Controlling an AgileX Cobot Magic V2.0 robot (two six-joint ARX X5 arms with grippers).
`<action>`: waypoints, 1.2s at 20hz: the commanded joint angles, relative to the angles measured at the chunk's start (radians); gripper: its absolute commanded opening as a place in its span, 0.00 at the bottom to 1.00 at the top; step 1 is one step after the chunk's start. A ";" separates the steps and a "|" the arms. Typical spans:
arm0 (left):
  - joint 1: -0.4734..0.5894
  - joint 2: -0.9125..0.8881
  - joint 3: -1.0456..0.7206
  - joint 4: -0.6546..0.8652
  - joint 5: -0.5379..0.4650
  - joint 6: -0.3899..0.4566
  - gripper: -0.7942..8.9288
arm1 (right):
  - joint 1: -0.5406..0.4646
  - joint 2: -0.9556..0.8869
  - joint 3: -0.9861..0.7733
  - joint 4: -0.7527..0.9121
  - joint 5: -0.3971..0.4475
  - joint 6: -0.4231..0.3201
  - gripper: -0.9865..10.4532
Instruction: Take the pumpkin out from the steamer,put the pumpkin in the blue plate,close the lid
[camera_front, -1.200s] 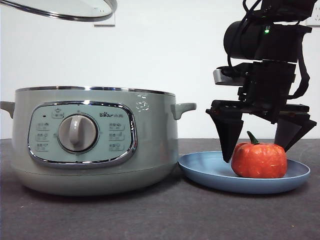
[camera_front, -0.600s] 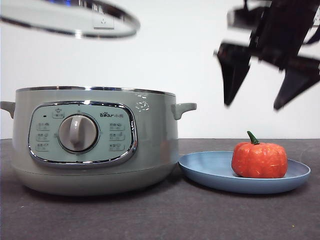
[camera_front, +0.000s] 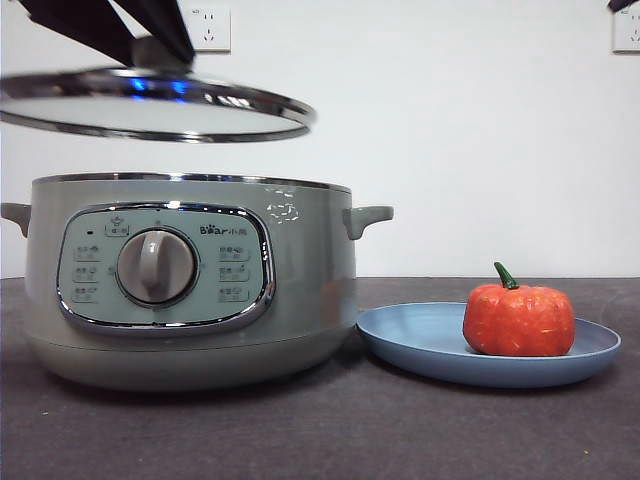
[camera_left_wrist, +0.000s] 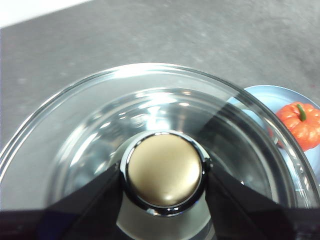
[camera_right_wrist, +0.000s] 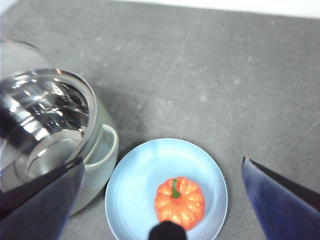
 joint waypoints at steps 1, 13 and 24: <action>-0.002 0.040 0.006 0.062 0.006 -0.010 0.07 | 0.001 -0.018 -0.011 -0.023 0.002 0.010 0.55; -0.004 0.176 0.006 0.063 0.103 -0.032 0.07 | 0.001 -0.024 -0.011 -0.065 0.002 0.010 0.55; -0.005 0.176 0.006 0.084 0.031 -0.024 0.09 | 0.001 -0.024 -0.011 -0.065 0.002 0.010 0.55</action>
